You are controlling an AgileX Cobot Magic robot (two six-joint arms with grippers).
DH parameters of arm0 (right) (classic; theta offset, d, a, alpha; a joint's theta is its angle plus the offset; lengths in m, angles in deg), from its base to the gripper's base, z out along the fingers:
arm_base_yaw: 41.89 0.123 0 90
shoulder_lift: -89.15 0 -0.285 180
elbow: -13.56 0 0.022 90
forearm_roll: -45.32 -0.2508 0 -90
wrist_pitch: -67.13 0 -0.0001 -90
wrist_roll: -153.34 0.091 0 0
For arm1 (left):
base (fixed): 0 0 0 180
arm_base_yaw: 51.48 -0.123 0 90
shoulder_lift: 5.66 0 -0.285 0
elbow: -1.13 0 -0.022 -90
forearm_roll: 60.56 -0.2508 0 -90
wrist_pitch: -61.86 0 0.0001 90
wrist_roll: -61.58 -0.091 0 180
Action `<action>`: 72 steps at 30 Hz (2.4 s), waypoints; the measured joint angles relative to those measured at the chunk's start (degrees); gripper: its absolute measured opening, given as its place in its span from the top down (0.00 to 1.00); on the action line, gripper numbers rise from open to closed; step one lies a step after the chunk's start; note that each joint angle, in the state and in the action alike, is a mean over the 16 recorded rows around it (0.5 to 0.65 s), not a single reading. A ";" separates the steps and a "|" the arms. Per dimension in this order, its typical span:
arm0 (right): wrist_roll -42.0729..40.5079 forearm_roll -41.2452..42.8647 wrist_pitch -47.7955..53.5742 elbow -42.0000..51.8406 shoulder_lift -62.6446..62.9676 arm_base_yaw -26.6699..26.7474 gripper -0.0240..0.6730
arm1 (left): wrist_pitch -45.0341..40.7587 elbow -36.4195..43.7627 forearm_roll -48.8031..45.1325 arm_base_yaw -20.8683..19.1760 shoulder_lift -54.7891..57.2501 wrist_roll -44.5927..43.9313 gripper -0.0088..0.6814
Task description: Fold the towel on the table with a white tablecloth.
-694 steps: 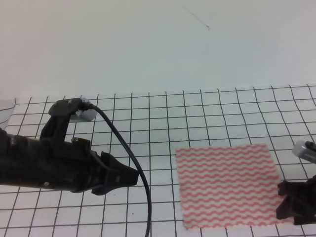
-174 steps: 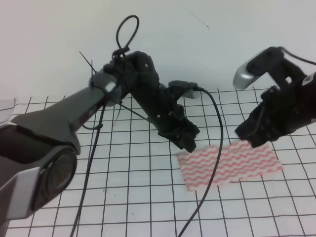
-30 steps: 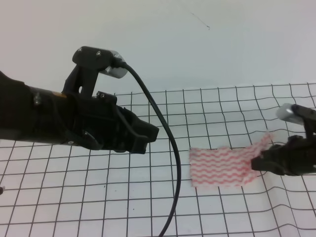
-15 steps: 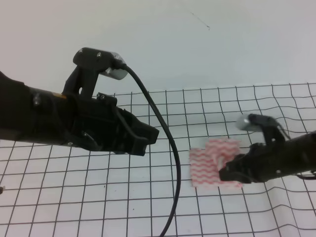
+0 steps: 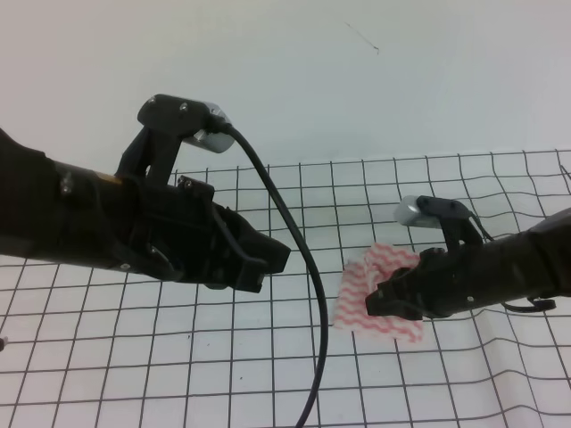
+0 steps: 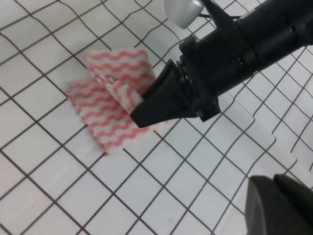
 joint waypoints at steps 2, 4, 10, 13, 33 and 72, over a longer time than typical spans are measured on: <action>-1.29 -0.84 0.88 -0.25 -0.13 0.07 0.60 | -0.14 0.00 0.03 0.01 0.01 -0.02 0.99; -2.82 -2.24 2.03 -0.37 -0.19 0.13 0.56 | -0.23 0.00 0.03 0.01 0.01 -0.04 0.99; -7.96 -6.48 5.13 -0.40 -0.19 0.08 0.46 | -0.26 0.00 0.03 0.01 0.01 -0.10 0.99; -10.80 -8.67 6.47 -0.40 0.32 -0.22 0.48 | -0.25 0.00 0.03 0.01 0.01 -0.12 0.99; -8.13 -5.04 1.51 -0.39 5.18 -3.41 0.86 | 1.52 0.00 -0.22 0.00 0.44 0.15 0.99; 54.37 92.39 7.29 -23.21 3.97 12.56 0.57 | -1.81 0.00 -14.19 -7.27 1.64 4.42 0.99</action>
